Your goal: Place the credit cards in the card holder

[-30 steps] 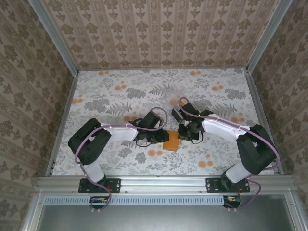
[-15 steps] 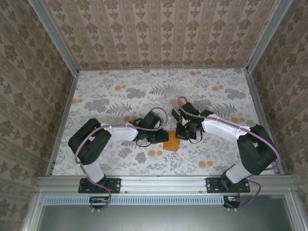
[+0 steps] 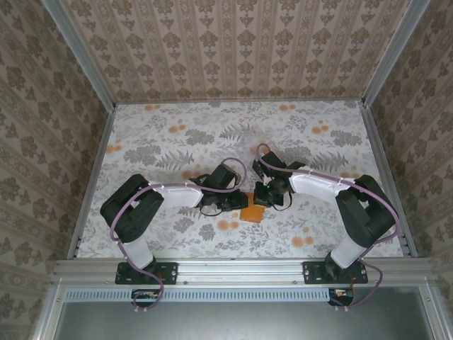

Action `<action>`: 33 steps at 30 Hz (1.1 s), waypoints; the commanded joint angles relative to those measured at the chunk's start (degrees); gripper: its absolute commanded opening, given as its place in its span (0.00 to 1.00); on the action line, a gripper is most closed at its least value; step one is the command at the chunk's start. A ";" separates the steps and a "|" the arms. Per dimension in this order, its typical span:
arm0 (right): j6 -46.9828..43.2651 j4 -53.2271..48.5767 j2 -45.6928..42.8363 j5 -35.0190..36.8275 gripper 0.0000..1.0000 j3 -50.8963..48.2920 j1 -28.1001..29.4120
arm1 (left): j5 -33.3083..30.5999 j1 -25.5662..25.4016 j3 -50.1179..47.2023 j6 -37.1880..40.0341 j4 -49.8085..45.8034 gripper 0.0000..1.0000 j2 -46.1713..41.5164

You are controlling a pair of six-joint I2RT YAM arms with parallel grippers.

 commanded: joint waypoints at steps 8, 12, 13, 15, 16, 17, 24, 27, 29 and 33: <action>0.83 0.64 4.56 -0.28 0.00 0.77 1.30 | 0.77 -0.44 -0.82 -0.39 0.58 0.28 1.35; 1.04 -0.18 5.60 1.09 0.00 0.16 1.95 | 0.92 -0.44 -0.74 -0.41 0.74 0.28 1.44; 1.14 0.02 5.66 1.25 0.00 -0.24 2.09 | 0.92 -0.40 -0.79 -0.37 0.71 0.28 1.44; 1.45 0.37 5.91 1.78 0.00 -1.38 2.60 | 0.84 -0.45 -0.84 -0.41 0.85 0.28 1.36; 1.49 0.34 6.11 2.43 0.00 -1.97 2.82 | 0.87 -0.44 -0.94 -0.50 0.85 0.28 1.40; 1.67 0.37 6.24 3.12 0.00 -2.58 3.01 | 0.91 -0.45 -0.92 -0.54 0.94 0.28 1.36; 2.63 0.85 7.12 6.39 0.00 -6.05 5.80 | 1.16 -0.40 -0.84 -0.71 0.97 0.28 1.26; 3.43 2.03 7.51 7.42 0.00 -7.50 6.46 | 1.09 -0.45 -0.90 -0.74 1.00 0.28 1.27; 3.42 2.59 6.13 8.02 0.00 -7.68 6.84 | 0.88 -0.45 -1.06 -0.76 1.04 0.28 0.85; 2.67 3.48 -3.58 8.72 0.16 -5.89 6.42 | -0.12 -0.40 -1.94 -0.29 0.98 0.29 -1.25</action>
